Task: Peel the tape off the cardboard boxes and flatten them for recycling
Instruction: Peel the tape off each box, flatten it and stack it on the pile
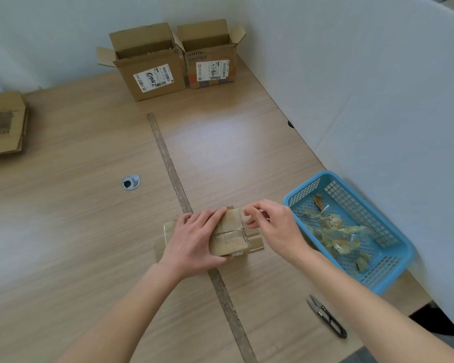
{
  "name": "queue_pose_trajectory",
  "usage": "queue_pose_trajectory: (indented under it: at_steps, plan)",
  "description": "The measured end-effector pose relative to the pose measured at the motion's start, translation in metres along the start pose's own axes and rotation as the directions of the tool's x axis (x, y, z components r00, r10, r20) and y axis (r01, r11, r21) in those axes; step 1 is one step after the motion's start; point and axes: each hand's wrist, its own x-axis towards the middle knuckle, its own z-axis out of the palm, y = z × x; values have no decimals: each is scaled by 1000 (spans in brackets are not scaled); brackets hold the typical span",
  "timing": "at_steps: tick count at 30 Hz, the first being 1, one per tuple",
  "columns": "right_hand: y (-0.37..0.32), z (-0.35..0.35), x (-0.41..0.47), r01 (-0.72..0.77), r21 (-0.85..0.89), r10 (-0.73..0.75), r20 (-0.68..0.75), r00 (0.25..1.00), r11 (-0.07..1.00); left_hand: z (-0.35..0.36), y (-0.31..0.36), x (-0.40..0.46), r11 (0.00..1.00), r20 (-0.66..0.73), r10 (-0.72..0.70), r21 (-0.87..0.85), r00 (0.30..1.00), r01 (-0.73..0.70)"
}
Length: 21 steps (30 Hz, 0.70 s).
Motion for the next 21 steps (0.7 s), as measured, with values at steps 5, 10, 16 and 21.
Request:
queue_pose_trajectory:
  at_steps: [5,10,16,21]
  plan:
    - [1,5,-14,-33,-105,46,123,991,994,0,0,2,1000,3,-10,1,1000,10]
    - [-9,5,-7,54,-243,-49,28,998,968,-1,1,0,1000,-10,-11,-6,1000,11]
    - [-15,20,-19,351,-599,-381,82,921,720,-4,3,0,999,-18,-44,-10,999,44]
    - [-12,24,-13,418,-620,-439,129,889,664,-6,0,1,999,-3,-36,-35,999,36]
